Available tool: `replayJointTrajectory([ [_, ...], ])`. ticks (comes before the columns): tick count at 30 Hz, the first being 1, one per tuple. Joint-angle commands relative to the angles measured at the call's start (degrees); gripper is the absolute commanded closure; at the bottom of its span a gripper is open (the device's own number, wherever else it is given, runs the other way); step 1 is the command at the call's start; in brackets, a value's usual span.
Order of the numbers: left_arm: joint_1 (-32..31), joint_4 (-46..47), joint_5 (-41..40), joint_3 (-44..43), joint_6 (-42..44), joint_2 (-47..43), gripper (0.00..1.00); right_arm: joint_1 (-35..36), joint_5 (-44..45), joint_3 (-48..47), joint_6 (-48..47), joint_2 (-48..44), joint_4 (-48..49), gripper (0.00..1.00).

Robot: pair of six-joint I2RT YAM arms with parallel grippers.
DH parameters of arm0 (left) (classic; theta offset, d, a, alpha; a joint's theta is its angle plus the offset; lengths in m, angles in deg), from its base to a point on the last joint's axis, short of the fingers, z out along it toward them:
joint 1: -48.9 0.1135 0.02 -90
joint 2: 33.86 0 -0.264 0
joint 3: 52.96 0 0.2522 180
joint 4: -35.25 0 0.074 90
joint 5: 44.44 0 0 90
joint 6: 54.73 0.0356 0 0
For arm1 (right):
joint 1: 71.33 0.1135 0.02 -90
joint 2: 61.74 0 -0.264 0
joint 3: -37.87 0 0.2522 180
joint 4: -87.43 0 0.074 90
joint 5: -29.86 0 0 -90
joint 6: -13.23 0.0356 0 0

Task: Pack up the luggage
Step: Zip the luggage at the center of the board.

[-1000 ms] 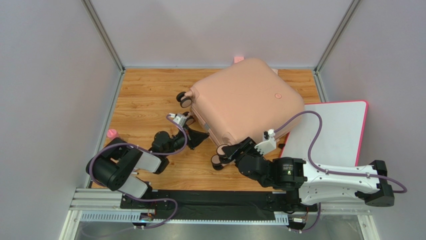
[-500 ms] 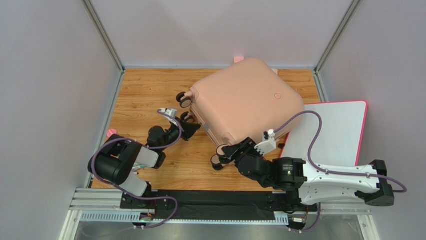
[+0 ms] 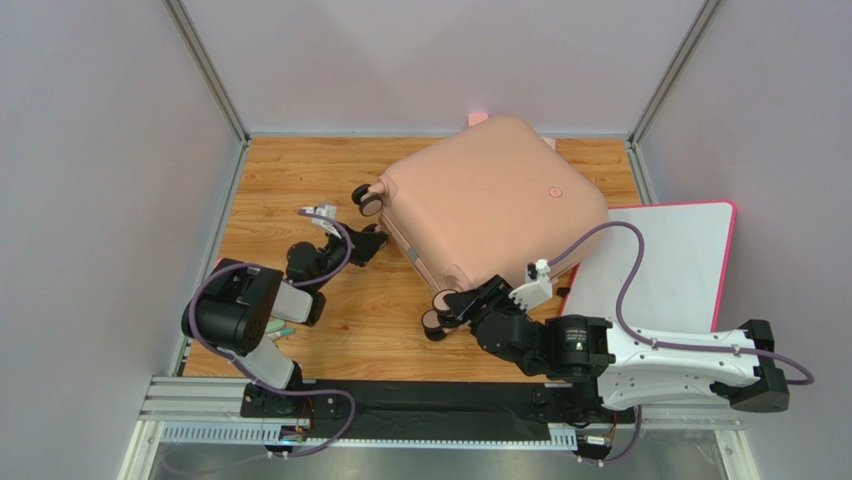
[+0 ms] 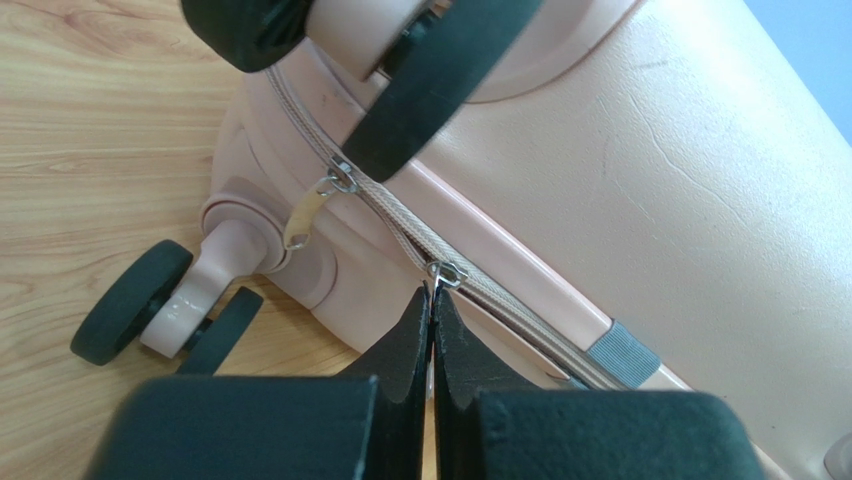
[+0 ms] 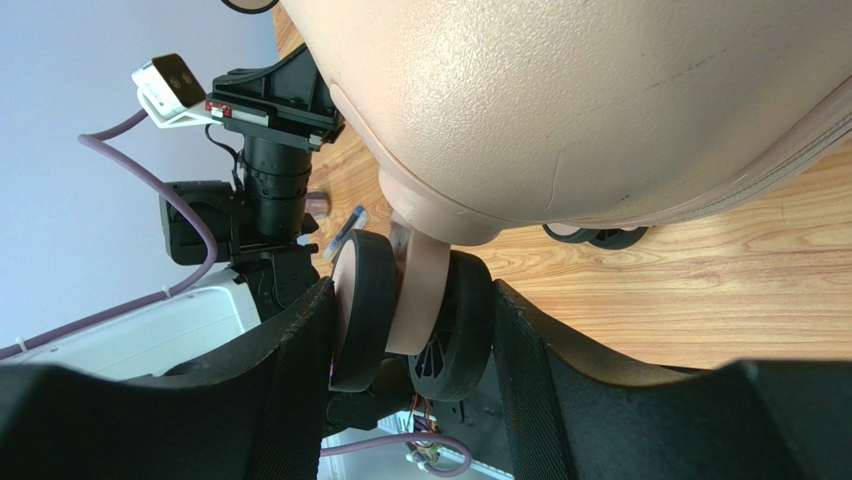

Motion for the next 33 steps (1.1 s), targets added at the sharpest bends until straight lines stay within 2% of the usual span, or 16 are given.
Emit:
replayJointTrajectory([
  [1, 3.8, 10.3, -5.5, -1.4, -0.1, 1.9, 1.0, 1.5, 2.5, -2.4, -2.6, -1.6, -3.2, 1.0],
  [22, 9.7, 10.3, -4.4, -8.2, -4.1, 9.2, 1.0, 1.5, 2.6, -2.4, -2.3, -0.9, -3.4, 1.0],
  [28, 10.3, 10.3, -5.6, -8.1, -3.9, 9.0, 1.0, 1.4, 2.8, -2.5, -2.0, -0.7, -3.7, 1.0],
  [33, 10.3, 10.3, -3.2, -7.8, -3.7, 7.8, 1.0, 1.5, 3.0, -2.4, -1.7, -0.7, -3.8, 1.0],
])
